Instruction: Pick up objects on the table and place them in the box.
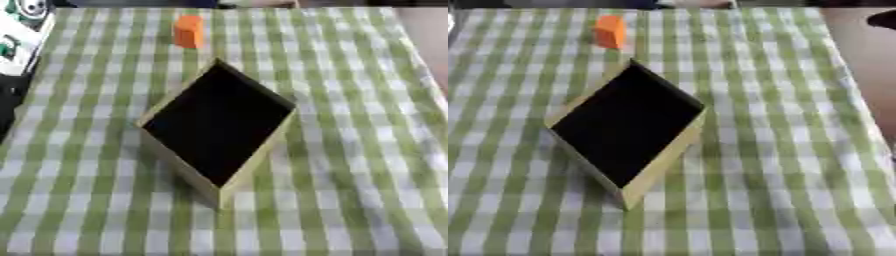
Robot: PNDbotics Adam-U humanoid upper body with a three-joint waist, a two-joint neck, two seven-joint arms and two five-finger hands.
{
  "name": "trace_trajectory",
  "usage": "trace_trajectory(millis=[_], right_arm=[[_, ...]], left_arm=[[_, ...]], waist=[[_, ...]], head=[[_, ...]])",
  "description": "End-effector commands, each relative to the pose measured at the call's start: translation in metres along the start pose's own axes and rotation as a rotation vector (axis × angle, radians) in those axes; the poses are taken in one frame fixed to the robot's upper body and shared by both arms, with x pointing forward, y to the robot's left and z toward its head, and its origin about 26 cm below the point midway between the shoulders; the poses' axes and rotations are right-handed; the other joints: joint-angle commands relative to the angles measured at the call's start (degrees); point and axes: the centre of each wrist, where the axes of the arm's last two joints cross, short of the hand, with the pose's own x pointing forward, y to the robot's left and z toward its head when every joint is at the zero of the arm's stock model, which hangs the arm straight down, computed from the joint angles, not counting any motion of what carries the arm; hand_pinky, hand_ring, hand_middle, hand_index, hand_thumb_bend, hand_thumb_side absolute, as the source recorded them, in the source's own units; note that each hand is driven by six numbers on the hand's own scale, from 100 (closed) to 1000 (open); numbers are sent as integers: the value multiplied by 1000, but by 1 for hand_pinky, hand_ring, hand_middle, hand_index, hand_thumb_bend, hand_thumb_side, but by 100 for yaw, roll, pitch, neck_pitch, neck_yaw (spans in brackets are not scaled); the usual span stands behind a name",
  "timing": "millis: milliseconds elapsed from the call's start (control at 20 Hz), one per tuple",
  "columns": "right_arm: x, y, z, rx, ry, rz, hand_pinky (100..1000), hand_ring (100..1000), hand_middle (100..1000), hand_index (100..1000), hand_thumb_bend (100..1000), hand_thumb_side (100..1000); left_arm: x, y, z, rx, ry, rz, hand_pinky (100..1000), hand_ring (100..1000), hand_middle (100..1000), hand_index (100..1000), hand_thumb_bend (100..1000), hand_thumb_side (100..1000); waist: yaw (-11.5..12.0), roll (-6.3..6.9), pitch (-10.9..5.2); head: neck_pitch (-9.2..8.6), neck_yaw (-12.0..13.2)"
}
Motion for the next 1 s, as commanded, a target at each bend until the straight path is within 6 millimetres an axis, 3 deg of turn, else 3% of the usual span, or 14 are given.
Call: trace_trajectory(millis=[50, 400, 500, 600, 750, 1000], right_arm=[[8, -4, -7, 11, -39, 19, 740, 621, 649, 783, 100, 998], [8, -4, -7, 13, -40, 19, 739, 621, 651, 783, 100, 998], [8, -3, -8, 15, -41, 18, 739, 621, 651, 783, 100, 998], [8, -3, -8, 16, -40, 18, 739, 620, 651, 783, 100, 1000], [9, -3, -8, 17, -41, 19, 739, 620, 652, 782, 100, 1000], [9, -3, -9, 19, -42, 19, 738, 620, 652, 782, 100, 1000]], left_arm=[[4, 15, -5, 21, -17, -15, 771, 735, 749, 813, 488, 764], [6, 12, -9, -28, -20, -8, 777, 744, 757, 822, 490, 768], [8, 9, -13, -80, -34, -5, 798, 773, 782, 835, 504, 737], [9, 8, -19, -162, -55, -16, 837, 820, 825, 866, 555, 603], [11, 9, -25, -258, -83, -61, 852, 836, 836, 892, 635, 529], [12, 8, -33, -409, -72, -160, 856, 836, 838, 941, 704, 500]], waist=[[-5, 12, -131], [-14, 17, -134], [-23, 20, -132], [-36, 28, -127], [-54, 39, -119], [-64, 67, -111]], head=[[31, -19], [8, -14], [-4, 3], [-13, 29], [-29, 45], [-60, 58]])
